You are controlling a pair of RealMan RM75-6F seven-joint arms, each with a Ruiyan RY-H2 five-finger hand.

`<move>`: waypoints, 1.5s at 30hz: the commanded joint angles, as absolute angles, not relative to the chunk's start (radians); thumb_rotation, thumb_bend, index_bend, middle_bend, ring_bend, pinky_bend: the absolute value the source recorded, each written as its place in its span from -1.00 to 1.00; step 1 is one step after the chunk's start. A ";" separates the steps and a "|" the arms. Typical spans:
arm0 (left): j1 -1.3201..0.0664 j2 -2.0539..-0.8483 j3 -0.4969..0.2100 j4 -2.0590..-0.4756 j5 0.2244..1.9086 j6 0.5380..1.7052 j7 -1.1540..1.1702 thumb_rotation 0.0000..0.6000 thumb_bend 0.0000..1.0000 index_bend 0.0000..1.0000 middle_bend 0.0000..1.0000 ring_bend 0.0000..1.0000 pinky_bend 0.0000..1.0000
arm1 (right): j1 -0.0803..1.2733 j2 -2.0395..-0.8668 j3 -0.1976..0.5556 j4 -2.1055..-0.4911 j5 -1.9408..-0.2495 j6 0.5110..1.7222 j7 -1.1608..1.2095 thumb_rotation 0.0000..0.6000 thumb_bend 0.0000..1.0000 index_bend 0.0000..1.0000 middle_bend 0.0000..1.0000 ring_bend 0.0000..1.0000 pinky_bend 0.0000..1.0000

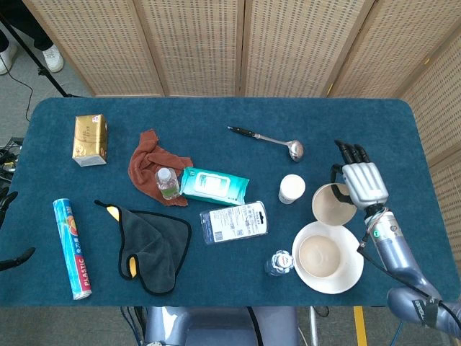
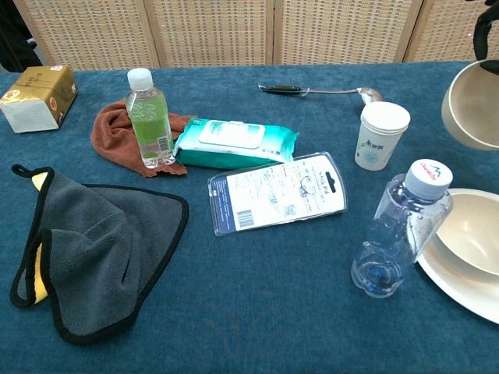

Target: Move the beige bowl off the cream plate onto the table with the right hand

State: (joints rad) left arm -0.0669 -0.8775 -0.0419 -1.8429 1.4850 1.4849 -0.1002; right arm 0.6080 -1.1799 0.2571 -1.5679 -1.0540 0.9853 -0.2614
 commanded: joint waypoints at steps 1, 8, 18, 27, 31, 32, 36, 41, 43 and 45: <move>-0.071 -0.883 -0.047 -1.849 1.473 1.478 -0.083 1.00 -0.67 -1.00 -1.00 -1.00 -1.00 | 0.651 -1.223 0.266 -1.459 -0.984 0.910 -0.278 1.00 0.14 0.34 -1.00 -1.00 -1.00; -0.081 -0.901 -0.054 -1.864 1.444 1.464 -0.025 1.00 -0.67 -1.00 -1.00 -1.00 -1.00 | 0.677 -1.272 0.244 -1.285 -0.893 0.800 -0.264 1.00 0.14 0.34 -1.00 -1.00 -1.00; -0.079 -0.911 -0.052 -1.872 1.437 1.465 0.004 1.00 -0.67 -1.00 -1.00 -1.00 -1.00 | 0.701 -1.375 0.207 -1.118 -0.877 0.700 -0.218 1.00 0.15 0.34 -1.00 -1.00 -1.00; -0.077 -0.907 -0.052 -1.869 1.440 1.468 -0.010 1.00 -0.67 -1.00 -1.00 -1.00 -1.00 | 0.689 -1.360 0.204 -1.147 -0.926 0.746 -0.198 1.00 -0.63 -0.34 -1.00 -1.00 -1.00; -0.075 -0.905 -0.050 -1.868 1.444 1.467 -0.015 1.00 -0.67 -1.00 -1.00 -1.00 -1.00 | 0.674 -1.324 0.209 -1.207 -0.960 0.798 -0.194 1.00 -0.64 -0.34 -1.00 -1.00 -1.00; -0.075 -0.904 -0.049 -1.868 1.446 1.466 -0.017 1.00 -0.67 -1.00 -1.00 -1.00 -1.00 | 0.669 -1.310 0.210 -1.226 -0.970 0.814 -0.193 1.00 -0.64 -0.34 -1.00 -1.00 -1.00; -0.072 -0.898 -0.045 -1.866 1.458 1.470 -0.034 1.00 -0.67 -1.00 -1.00 -1.00 -1.00 | 0.630 -1.234 0.216 -1.340 -1.019 0.893 -0.169 1.00 -0.65 -0.34 -1.00 -1.00 -1.00; -0.062 -0.896 -0.032 -1.841 1.500 1.492 -0.051 1.00 -0.69 -1.00 -1.00 -1.00 -1.00 | 0.493 -1.142 0.137 -1.438 -1.276 1.158 -0.115 1.00 -1.00 -0.53 -1.00 -1.00 -1.00; -0.059 -0.902 -0.030 -1.837 1.509 1.499 -0.048 1.00 -0.69 -1.00 -1.00 -1.00 -1.00 | 0.450 -1.136 0.118 -1.441 -1.329 1.232 -0.075 1.00 -1.00 -0.71 -1.00 -1.00 -1.00; -0.056 -0.907 -0.030 -1.835 1.513 1.507 -0.045 1.00 -0.69 -1.00 -1.00 -1.00 -1.00 | 0.415 -1.135 0.102 -1.443 -1.372 1.292 -0.045 1.00 -1.00 -0.85 -1.00 -1.00 -1.00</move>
